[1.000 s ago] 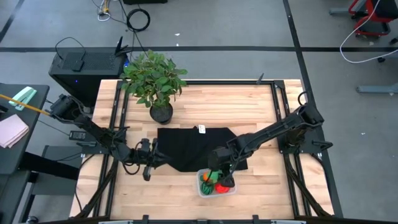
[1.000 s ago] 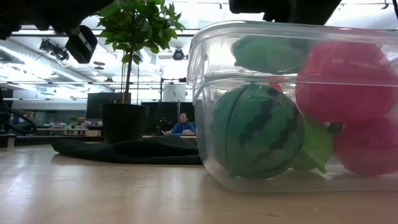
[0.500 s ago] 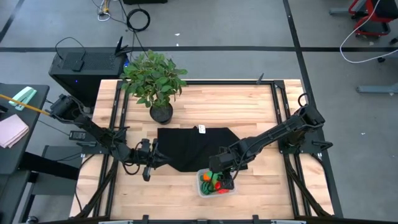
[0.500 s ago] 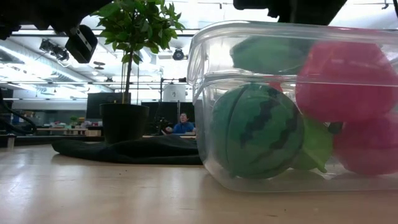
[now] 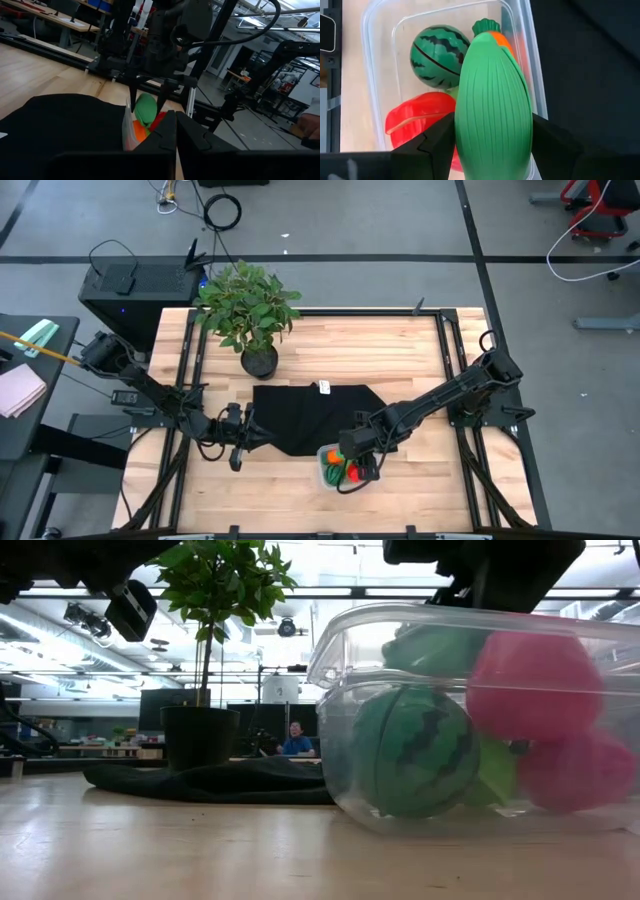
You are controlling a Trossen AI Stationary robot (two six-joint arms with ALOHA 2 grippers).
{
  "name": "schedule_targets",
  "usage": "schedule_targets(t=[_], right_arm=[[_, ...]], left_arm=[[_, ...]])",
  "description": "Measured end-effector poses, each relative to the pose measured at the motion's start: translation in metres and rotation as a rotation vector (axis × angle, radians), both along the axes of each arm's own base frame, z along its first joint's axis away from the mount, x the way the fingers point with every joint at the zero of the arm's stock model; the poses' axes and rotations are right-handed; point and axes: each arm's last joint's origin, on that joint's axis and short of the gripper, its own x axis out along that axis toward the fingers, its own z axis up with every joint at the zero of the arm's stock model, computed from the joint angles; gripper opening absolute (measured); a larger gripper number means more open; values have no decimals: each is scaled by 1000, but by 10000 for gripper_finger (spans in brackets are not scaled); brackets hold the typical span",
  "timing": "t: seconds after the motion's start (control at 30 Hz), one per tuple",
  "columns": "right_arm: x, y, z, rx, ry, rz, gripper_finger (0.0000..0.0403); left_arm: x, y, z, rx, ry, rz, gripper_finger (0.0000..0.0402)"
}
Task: Pick and placing Produce into tupperware
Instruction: Put the green corn into the transparent bin, then return to Home Position
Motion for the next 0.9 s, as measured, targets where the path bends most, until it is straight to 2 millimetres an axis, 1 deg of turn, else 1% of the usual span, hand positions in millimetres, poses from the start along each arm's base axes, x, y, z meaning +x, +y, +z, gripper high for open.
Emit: schedule_targets(t=[0.13,0.37,0.63,0.77,0.9], right_arm=[[0,0,0,1,-1,1,229],[0,2,0,57,14,31,245],[-3,9,0,83,27,62,276],[-4,12,1,85,30,61,281],[-2,15,8,92,9,72,279]], left_arm=[[0,0,0,0,0,0,6],[0,0,0,-1,0,0,24],[0,0,0,-1,0,0,5],[0,0,0,-1,-1,0,17],[0,0,0,-1,0,0,24]])
